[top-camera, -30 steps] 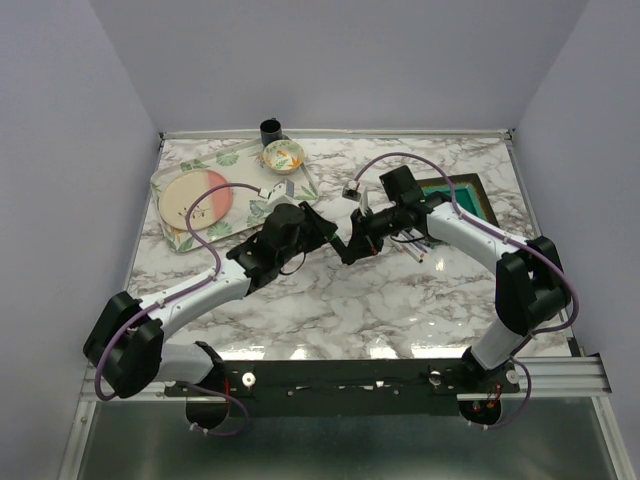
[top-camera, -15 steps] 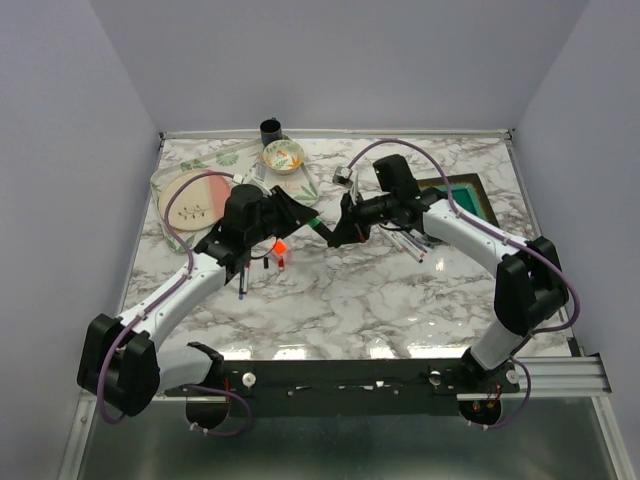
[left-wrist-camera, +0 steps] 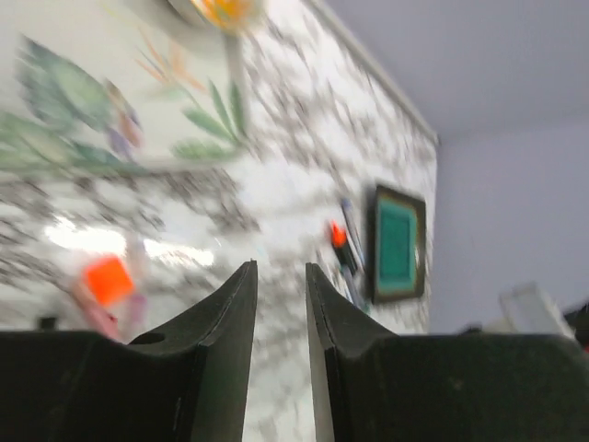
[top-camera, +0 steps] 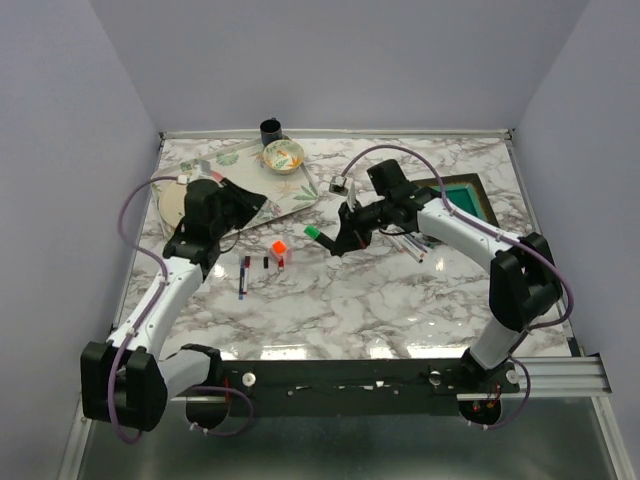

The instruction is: Open the pen caps

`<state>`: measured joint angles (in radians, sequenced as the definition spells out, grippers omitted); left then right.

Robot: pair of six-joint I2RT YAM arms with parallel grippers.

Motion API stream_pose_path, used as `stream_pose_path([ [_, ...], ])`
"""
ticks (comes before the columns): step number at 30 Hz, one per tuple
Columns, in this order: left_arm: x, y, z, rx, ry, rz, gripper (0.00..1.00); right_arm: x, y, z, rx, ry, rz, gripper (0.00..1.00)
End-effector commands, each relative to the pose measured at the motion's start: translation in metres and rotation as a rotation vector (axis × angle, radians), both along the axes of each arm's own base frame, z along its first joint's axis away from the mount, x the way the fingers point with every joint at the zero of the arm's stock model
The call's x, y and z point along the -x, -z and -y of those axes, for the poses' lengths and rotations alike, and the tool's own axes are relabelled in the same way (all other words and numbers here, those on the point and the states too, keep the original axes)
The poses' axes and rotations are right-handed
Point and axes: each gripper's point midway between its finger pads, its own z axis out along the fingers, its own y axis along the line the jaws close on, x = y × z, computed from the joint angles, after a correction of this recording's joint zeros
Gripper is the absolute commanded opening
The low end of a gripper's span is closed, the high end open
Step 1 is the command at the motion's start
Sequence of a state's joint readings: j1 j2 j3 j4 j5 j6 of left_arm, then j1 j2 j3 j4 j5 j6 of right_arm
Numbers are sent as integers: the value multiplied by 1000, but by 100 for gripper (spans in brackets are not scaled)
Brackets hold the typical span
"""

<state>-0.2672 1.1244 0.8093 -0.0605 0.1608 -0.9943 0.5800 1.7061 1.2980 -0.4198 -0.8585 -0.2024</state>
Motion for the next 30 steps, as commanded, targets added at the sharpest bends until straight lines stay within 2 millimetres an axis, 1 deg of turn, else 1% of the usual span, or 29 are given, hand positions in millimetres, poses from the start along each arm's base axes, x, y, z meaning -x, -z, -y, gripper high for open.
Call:
stream_pose_path([
  [1, -16, 2, -74, -111, -261, 26, 0, 18, 31, 26, 137, 25, -133, 0],
  [3, -15, 3, -77, -111, -263, 26, 0, 18, 30, 25, 137, 21, -128, 1],
  [4, -13, 3, -74, -104, -238, 25, 0, 19, 31, 26, 139, 21, -131, 1],
  [6, -9, -1, -67, -88, -202, 52, 0, 17, 31, 26, 143, 26, -123, 1],
  [7, -4, 9, -63, -75, -179, 37, 0, 17, 32, 26, 143, 29, -123, 1],
  [8, 3, 6, -53, -37, -130, 50, 5, 16, 30, 26, 138, 29, -116, 1],
  [9, 7, 8, -48, -11, -104, 57, 17, 16, 29, 25, 135, 30, -112, 1],
  [10, 14, 18, -42, 29, -91, 42, 42, 16, 28, 25, 133, 30, -109, 1],
  [11, 20, 16, -37, 55, -77, 55, 53, 15, 29, 25, 133, 31, -107, 1],
  [12, 23, 12, -31, 79, -58, 79, 61, 16, 30, 25, 132, 30, -110, 1],
  [13, 33, 24, -17, 93, -22, 61, 71, 16, 30, 25, 129, 27, -109, 1],
  [14, 37, 22, -11, 127, -20, 62, 75, 17, 29, 24, 122, 21, -114, 1],
  [15, 38, 20, -4, 140, -16, 75, 76, 17, 29, 23, 118, 17, -117, 1],
  [16, 45, 23, 9, 148, 14, 68, 79, 18, 29, 23, 118, 13, -118, 1],
  [17, 47, 23, 17, 168, 20, 56, 79, 18, 29, 23, 114, 10, -119, 1],
  [18, 47, 20, 22, 180, 22, 66, 79, 20, 28, 22, 112, 4, -120, 1],
  [19, 44, 20, 22, 177, -3, 70, 79, 20, 29, 23, 112, 4, -122, 1],
  [20, 47, 24, 33, 180, 12, 53, 79, 20, 28, 22, 107, 0, -123, 1],
  [22, 44, 23, 37, 198, -11, 50, 79, 21, 27, 22, 103, -3, -127, 1],
  [23, 45, 27, 45, 201, 2, 35, 79, 22, 27, 22, 100, -6, -128, 1],
  [24, 46, 24, 52, 226, 13, 36, 79, 22, 27, 22, 99, -7, -130, 1],
  [25, 42, 24, 53, 228, -8, 39, 79, 22, 28, 22, 101, -6, -129, 1],
  [26, 40, 30, 55, 223, -22, 26, 79, 22, 28, 22, 100, -7, -131, 1],
  [27, 42, 30, 63, 228, -7, 22, 79, 22, 27, 21, 97, -7, -130, 1],
  [28, 41, 27, 67, 238, -8, 20, 79, 22, 27, 21, 97, -7, -130, 1],
  [29, 38, 34, 69, 227, -22, 4, 79, 22, 25, 21, 94, -6, -126, 1],
  [30, 40, 36, 74, 225, -16, -4, 78, 22, 24, 21, 91, -7, -124, 1],
])
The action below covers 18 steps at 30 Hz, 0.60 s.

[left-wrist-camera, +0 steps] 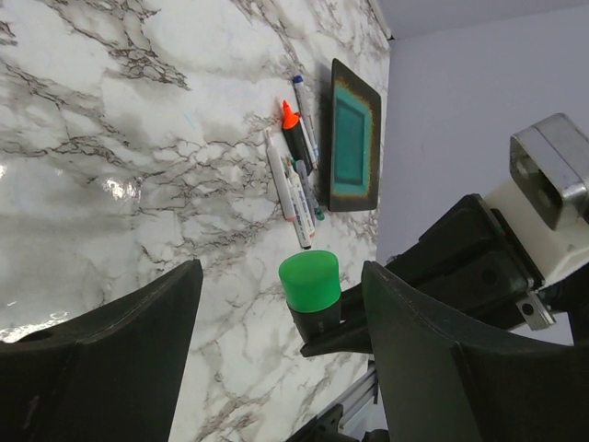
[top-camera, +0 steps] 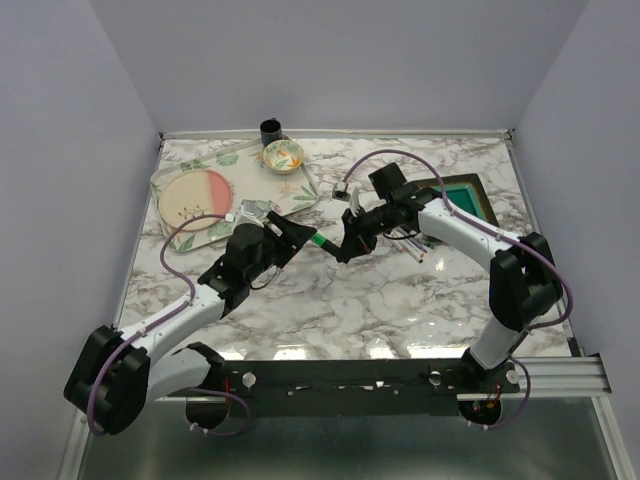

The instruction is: Open the pen caps

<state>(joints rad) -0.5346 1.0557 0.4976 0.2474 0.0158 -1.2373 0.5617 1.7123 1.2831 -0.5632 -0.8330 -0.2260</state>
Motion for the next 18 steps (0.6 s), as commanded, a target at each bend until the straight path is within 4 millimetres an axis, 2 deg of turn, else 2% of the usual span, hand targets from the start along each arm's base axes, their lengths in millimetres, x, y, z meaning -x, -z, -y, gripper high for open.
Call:
stream_pose_path([
  [1, -14, -13, 15, 50, -68, 11, 78, 7, 2, -1, -14, -27, -20, 1],
  [3, -17, -9, 19, 47, -79, -2, 77, 7, 1, -1, -14, -24, -19, 0],
  [7, -18, -8, 29, 51, -87, -13, 64, 7, 3, -1, -9, -21, -21, 1],
  [9, -20, -3, 26, 34, -120, -27, 63, 6, 2, -1, -11, -20, -18, 1],
  [11, -20, -1, 24, 35, -140, -38, 56, 6, 2, -1, -9, -18, -20, 0],
  [18, -17, 5, 29, 58, -142, -63, 56, 4, 4, -1, -3, -6, -20, 1],
])
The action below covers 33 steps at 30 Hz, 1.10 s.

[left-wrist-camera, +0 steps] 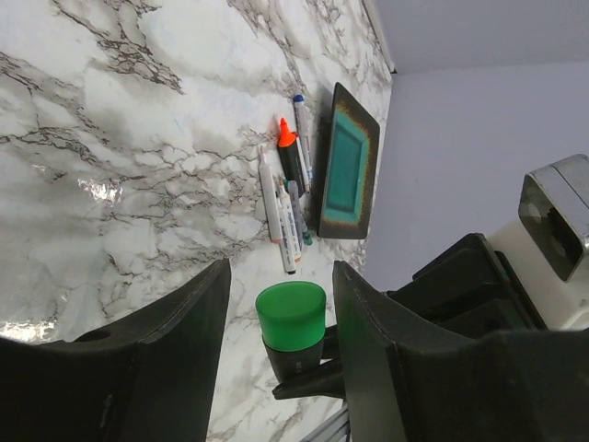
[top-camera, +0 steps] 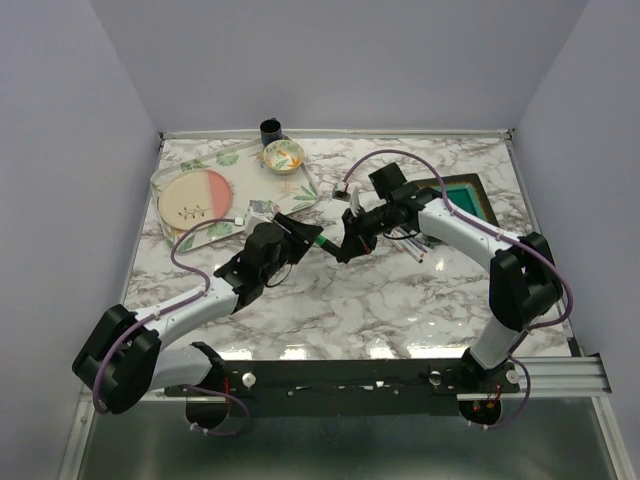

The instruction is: Open the pen caps

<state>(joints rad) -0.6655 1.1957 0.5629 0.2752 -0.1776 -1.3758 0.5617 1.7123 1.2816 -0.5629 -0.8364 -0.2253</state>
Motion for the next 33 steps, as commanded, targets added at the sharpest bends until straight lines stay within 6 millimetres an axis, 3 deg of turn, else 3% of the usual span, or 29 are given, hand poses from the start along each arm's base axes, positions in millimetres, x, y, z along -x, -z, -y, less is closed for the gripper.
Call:
stream_pose_path([
  [1, -6, -3, 2, 26, -46, 2, 57, 3, 4, -1, 0, -3, -18, 1],
  [7, -4, -1, 10, 41, -46, -9, 56, 1, 6, -1, 9, 8, -10, 1],
  [9, -5, -1, 9, 38, -55, -6, 47, 0, 7, 0, 11, 10, -11, 1],
  [11, -6, -5, 8, 42, -66, 4, 28, 1, 7, -1, 10, 9, -13, 1],
  [12, -7, -4, 4, 29, -85, 0, 10, 1, 7, -1, 11, 9, -12, 1],
  [13, -8, -5, 1, 21, -95, 3, 1, 2, 7, 0, 10, 7, -15, 1],
  [16, -12, -10, -10, -8, -141, 22, 0, 2, 8, 0, 14, 7, -21, 1],
  [18, -14, -14, -29, -16, -198, 22, 0, 2, 6, 1, 17, 9, -15, 0],
  [19, -15, -6, -44, -33, -241, 7, 0, 1, 7, 1, 21, 12, -11, 1],
  [20, -21, -12, -77, -16, -327, 12, 0, 1, 5, 2, 23, 17, 0, 1],
  [21, -22, -13, -96, 20, -383, 8, 0, 0, 4, 3, 22, 17, 9, 1],
  [22, -16, 4, -112, 32, -398, -20, 0, 1, 3, 3, 20, 16, 9, 1],
  [23, -15, -8, -130, 76, -437, 13, 0, 1, 1, 3, 15, 13, 14, 1],
  [24, -17, -3, -158, 76, -506, -1, 0, 1, 0, 3, 15, 15, 13, 1],
  [25, -15, 0, -170, 68, -525, -5, 0, 2, 0, 2, 15, 9, 12, 1],
  [28, -10, 2, -186, 72, -543, -18, 0, 5, 2, 0, 20, -6, 10, 1],
  [33, -13, 3, -180, 89, -490, -12, 0, 2, 3, 2, 42, 1, 47, 1],
])
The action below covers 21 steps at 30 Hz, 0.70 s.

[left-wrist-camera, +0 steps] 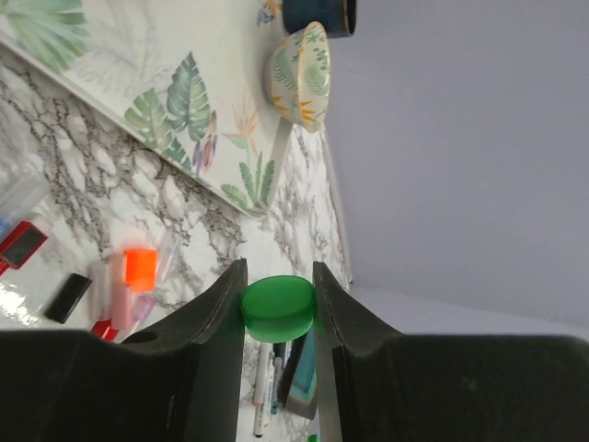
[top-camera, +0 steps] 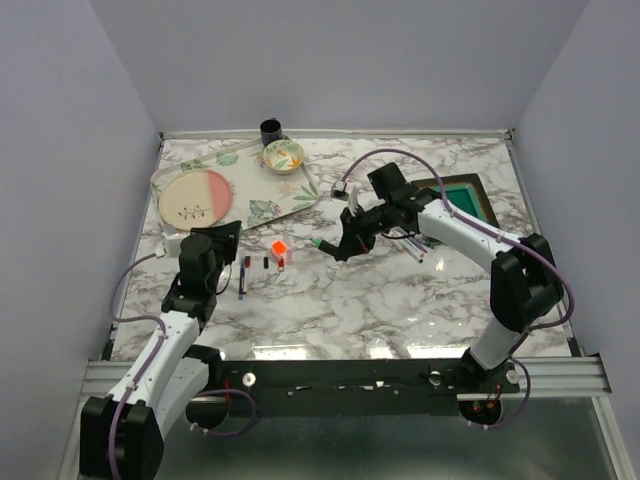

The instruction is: Open the pen caps

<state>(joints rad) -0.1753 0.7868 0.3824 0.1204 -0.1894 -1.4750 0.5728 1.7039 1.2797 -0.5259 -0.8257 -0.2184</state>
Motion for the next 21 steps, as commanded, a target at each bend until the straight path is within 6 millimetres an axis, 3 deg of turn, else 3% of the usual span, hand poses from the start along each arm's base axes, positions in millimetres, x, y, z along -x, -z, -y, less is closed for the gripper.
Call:
stream_pose_path([
  [1, 3, 18, 8, -22, 64, -56, 0, 0, 8, 9, 73, 18, 28, 1],
  [5, 5, 31, 22, -139, 199, -109, 0, -34, 31, 34, 213, 146, 84, 1],
  [14, 33, 119, 24, -395, 417, -371, 5, -63, 40, 66, 286, 253, 83, 8],
  [17, 36, 135, 27, -426, 472, -413, 8, -67, 44, 74, 303, 272, 69, 11],
  [21, 31, 141, 31, -443, 510, -408, 13, -77, 54, 89, 365, 307, 68, 11],
])
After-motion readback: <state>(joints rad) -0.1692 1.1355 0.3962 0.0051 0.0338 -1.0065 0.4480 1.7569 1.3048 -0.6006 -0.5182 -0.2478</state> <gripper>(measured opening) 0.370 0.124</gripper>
